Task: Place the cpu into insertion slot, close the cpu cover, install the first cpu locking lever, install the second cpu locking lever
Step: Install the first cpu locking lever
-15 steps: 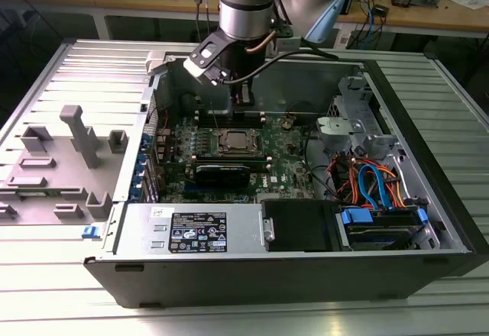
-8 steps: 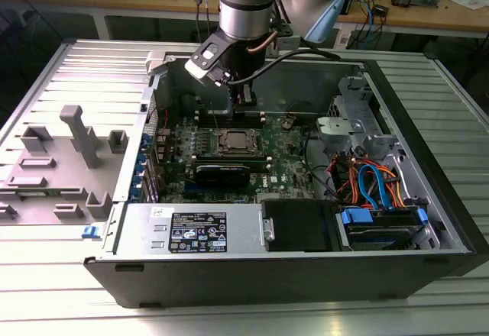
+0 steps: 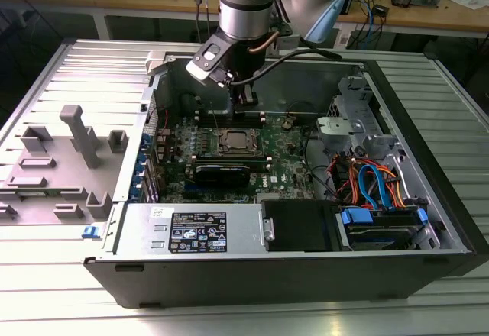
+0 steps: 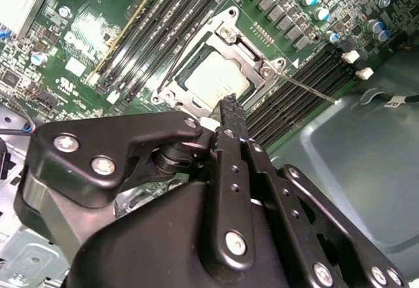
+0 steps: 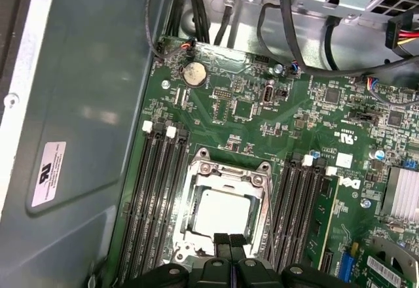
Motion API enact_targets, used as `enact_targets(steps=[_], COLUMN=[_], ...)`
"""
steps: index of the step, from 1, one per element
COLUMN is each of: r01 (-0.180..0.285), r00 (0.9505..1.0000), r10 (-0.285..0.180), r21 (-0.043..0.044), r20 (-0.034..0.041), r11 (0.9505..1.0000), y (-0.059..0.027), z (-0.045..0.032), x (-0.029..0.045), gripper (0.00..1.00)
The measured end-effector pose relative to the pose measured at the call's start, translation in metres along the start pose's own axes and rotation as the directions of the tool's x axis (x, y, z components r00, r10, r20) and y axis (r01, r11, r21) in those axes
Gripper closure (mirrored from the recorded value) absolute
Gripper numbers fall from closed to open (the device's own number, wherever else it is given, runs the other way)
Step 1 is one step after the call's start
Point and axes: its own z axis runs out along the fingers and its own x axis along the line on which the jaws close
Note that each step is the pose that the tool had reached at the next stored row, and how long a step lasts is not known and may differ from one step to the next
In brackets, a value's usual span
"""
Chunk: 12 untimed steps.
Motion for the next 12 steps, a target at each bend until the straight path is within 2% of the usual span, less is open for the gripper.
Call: enact_targets(steps=[12], r01=[0.06], r00=[0.9982], r10=[-0.06], r21=[0.0001], r20=[0.0002], r11=[0.9982], y=[-0.0006], z=[0.0], x=[-0.0017], gripper=[0.89])
